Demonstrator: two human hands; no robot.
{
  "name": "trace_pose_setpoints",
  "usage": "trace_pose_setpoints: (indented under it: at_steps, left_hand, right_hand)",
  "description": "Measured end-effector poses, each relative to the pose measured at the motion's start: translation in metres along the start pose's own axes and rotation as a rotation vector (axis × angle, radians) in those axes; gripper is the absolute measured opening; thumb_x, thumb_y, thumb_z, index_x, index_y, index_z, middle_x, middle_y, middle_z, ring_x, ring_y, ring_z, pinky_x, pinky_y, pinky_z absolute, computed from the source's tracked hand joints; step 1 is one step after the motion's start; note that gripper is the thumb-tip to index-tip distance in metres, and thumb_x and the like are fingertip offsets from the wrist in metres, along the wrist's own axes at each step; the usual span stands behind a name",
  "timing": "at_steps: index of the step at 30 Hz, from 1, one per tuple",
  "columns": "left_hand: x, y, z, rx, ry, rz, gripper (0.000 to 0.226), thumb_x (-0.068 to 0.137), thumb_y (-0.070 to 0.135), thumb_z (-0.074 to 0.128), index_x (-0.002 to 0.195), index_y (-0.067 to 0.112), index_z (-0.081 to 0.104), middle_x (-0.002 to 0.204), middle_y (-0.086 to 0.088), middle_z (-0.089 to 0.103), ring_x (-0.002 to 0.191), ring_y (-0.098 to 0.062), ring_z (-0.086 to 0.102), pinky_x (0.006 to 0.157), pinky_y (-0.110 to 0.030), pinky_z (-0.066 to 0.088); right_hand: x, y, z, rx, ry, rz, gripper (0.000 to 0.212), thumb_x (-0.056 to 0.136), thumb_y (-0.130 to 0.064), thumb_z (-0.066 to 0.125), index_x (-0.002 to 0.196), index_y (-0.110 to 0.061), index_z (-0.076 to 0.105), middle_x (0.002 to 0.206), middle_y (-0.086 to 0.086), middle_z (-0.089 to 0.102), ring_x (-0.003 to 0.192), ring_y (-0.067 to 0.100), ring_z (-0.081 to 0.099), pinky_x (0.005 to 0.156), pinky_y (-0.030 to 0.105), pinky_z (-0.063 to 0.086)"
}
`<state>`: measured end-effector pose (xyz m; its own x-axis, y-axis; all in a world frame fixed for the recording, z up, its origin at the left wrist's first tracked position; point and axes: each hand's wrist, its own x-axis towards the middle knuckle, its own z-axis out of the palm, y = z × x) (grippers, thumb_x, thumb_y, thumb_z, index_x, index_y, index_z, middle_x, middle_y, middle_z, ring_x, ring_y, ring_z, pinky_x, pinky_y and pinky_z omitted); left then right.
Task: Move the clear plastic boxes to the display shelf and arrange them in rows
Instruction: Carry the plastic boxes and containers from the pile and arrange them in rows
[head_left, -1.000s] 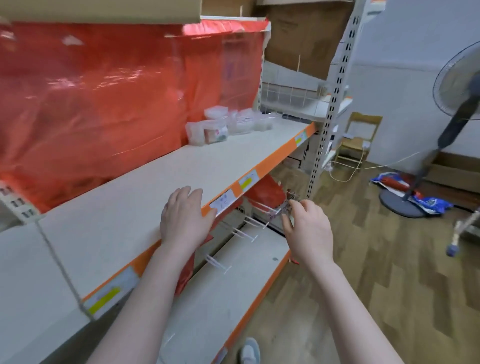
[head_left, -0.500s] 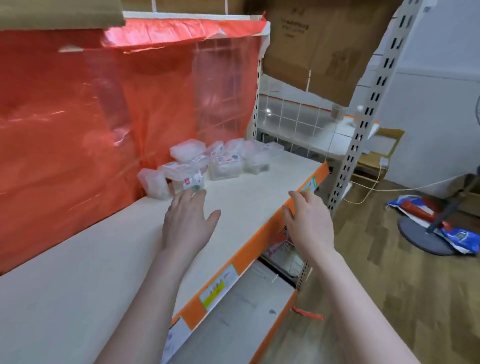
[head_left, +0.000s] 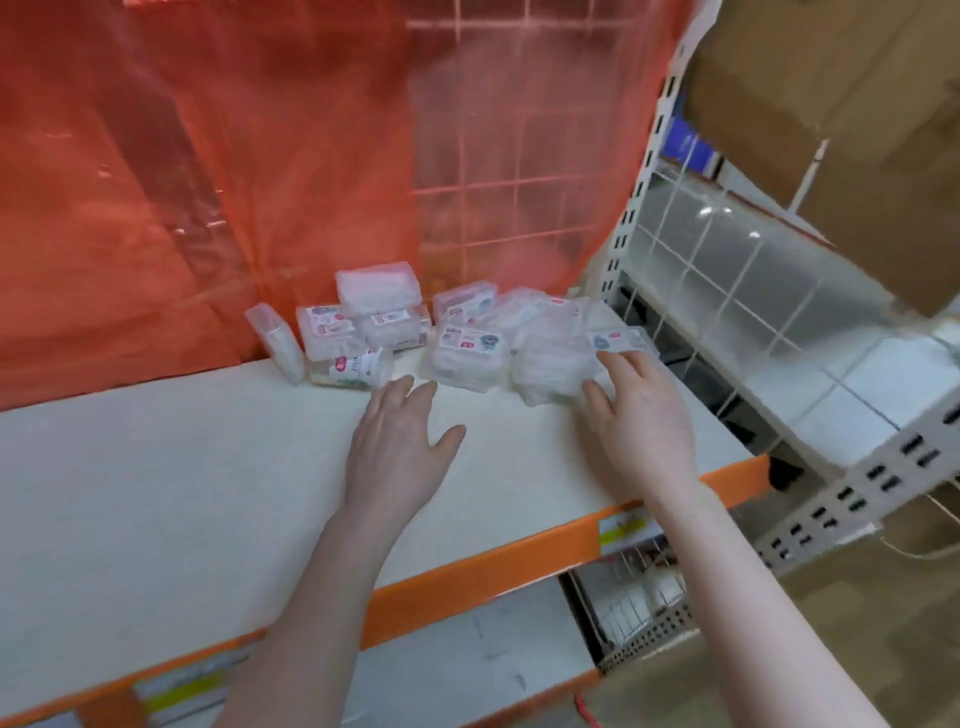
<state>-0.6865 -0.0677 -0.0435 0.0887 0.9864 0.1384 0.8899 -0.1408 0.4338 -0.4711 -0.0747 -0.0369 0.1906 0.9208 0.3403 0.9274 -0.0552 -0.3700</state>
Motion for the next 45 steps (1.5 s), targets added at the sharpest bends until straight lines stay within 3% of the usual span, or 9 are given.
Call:
trace_pose_setpoints:
  at_steps: [7,13,17,29,34,37,41,45]
  left_hand:
    - [-0.001,0.023,0.003,0.045,0.045,-0.139,0.059,0.092,0.041,0.052,0.144,0.017,0.036,0.153,-0.004,0.028,0.142,-0.018,0.018,0.112,-0.029,0.017]
    - [0.007,0.025,0.0,0.058,0.066,-0.15,0.059,0.092,0.04,0.052,0.144,0.019,0.035,0.153,-0.002,0.027,0.142,-0.017,0.018,0.112,-0.03,0.019]
    - [0.011,0.023,0.0,0.044,0.069,-0.119,0.059,0.092,0.039,0.054,0.144,0.019,0.035,0.152,-0.001,0.028,0.141,-0.016,0.02,0.111,-0.029,0.02]
    - [0.041,0.021,-0.012,0.113,0.023,0.133,0.06,0.089,0.035,0.06,0.142,0.019,0.038,0.148,0.002,0.034,0.138,-0.015,0.025,0.111,-0.028,0.023]
    - [0.068,0.03,-0.023,0.237,-0.121,0.282,0.068,0.089,0.039,0.06,0.147,0.023,0.029,0.154,0.005,0.024,0.14,-0.013,0.02,0.11,-0.027,0.019]
    - [0.084,0.036,-0.025,0.315,-0.21,0.303,0.07,0.088,0.039,0.06,0.147,0.024,0.026,0.154,0.007,0.021,0.139,-0.014,0.021,0.106,-0.029,0.026]
    - [0.099,0.038,-0.02,0.392,-0.298,0.325,0.069,0.084,0.041,0.063,0.144,0.022,0.032,0.146,0.004,0.033,0.135,-0.018,0.031,0.1,-0.034,0.036]
    - [0.104,0.038,-0.016,0.43,-0.349,0.313,0.068,0.086,0.038,0.06,0.145,0.019,0.031,0.147,0.001,0.035,0.135,-0.02,0.033,0.105,-0.039,0.036]
  right_hand:
    - [0.05,0.012,0.006,0.04,-0.202,-0.234,0.052,0.093,-0.034,0.052,0.135,-0.005,0.045,0.132,0.015,0.05,0.124,0.031,0.042,0.101,0.035,0.028]
    - [0.061,0.008,0.008,-0.008,-0.329,-0.282,0.056,0.088,-0.05,0.052,0.125,-0.008,0.052,0.122,0.011,0.054,0.117,0.028,0.045,0.096,0.035,0.032]
    - [0.062,0.005,0.008,-0.02,-0.382,-0.268,0.057,0.084,-0.044,0.061,0.126,-0.008,0.049,0.121,0.01,0.051,0.118,0.026,0.044,0.093,0.034,0.034]
    - [0.055,0.013,-0.003,0.065,-0.321,-0.161,0.056,0.08,-0.033,0.065,0.128,-0.008,0.049,0.121,0.007,0.05,0.119,0.023,0.043,0.091,0.032,0.036]
    - [0.043,0.019,-0.011,0.073,-0.27,-0.127,0.06,0.079,-0.034,0.065,0.132,-0.011,0.048,0.127,0.008,0.049,0.123,0.024,0.042,0.093,0.032,0.036]
    - [0.034,0.023,-0.015,0.054,-0.264,-0.108,0.056,0.08,-0.035,0.064,0.128,-0.01,0.05,0.128,0.007,0.049,0.122,0.024,0.042,0.092,0.032,0.037]
    - [0.027,0.026,-0.019,0.054,-0.264,-0.089,0.055,0.079,-0.036,0.064,0.126,-0.011,0.051,0.125,0.006,0.051,0.118,0.023,0.045,0.09,0.032,0.039]
    - [0.023,0.028,-0.022,0.054,-0.249,-0.063,0.054,0.08,-0.036,0.063,0.127,-0.011,0.05,0.125,0.005,0.05,0.119,0.022,0.044,0.092,0.032,0.038]
